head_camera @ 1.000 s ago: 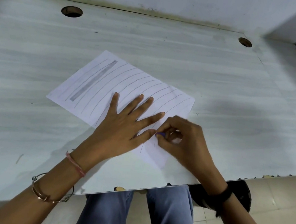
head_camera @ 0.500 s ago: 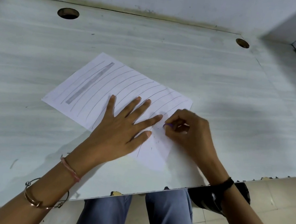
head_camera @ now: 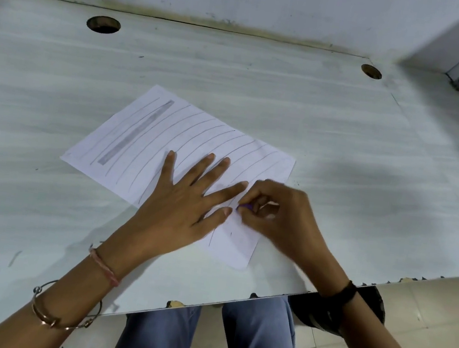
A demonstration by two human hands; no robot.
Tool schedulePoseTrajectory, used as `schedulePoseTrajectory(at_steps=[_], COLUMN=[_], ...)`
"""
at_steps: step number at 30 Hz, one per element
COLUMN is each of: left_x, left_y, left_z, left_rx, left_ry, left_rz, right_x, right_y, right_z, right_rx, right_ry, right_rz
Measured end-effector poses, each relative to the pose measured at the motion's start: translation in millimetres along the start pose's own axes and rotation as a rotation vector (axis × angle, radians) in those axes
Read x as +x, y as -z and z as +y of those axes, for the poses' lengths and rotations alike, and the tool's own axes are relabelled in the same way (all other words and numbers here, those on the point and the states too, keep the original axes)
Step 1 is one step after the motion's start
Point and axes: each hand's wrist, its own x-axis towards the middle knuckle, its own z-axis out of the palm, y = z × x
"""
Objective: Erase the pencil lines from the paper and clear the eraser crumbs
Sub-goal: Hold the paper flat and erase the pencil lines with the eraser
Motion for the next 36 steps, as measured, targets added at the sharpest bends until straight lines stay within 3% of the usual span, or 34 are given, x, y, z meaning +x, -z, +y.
schedulePoseTrajectory(at_steps=[3, 8, 12, 16, 20, 25, 29, 34, 36], left_x=[0, 0, 0, 0, 1, 0, 1, 0, 1], left_y=[1, 2, 3, -1, 1, 0, 2, 0, 2], left_z=[0, 1, 0, 0, 0, 1, 1, 1, 2], left_rx=[0.003, -0.007, -0.017, 0.005, -0.008, -0.003, 0.0, -0.012, -0.02], left_ry=[0.001, 0.005, 0.006, 0.003, 0.001, 0.006, 0.004, 0.009, 0.001], left_rz=[-0.009, -0.006, -0.003, 0.0, 0.002, 0.012, 0.005, 0.01, 0.01], right_x=[19, 5, 27, 6, 26, 11, 32, 15, 24], right_y=[10, 3, 15, 3, 18, 9, 23, 10, 19], right_z=[16, 4, 19, 5, 21, 10, 24, 12, 23], right_rx=[0.005, 0.013, -0.001, -0.003, -0.018, -0.024, -0.042, -0.034, -0.045], right_ry=[-0.096, -0.03, -0.124, -0.046, -0.144, -0.064, -0.16, -0.078, -0.131], right_rz=[0.194, -0.022, 0.199, -0.016, 0.208, -0.005, 0.204, 0.022, 0.129])
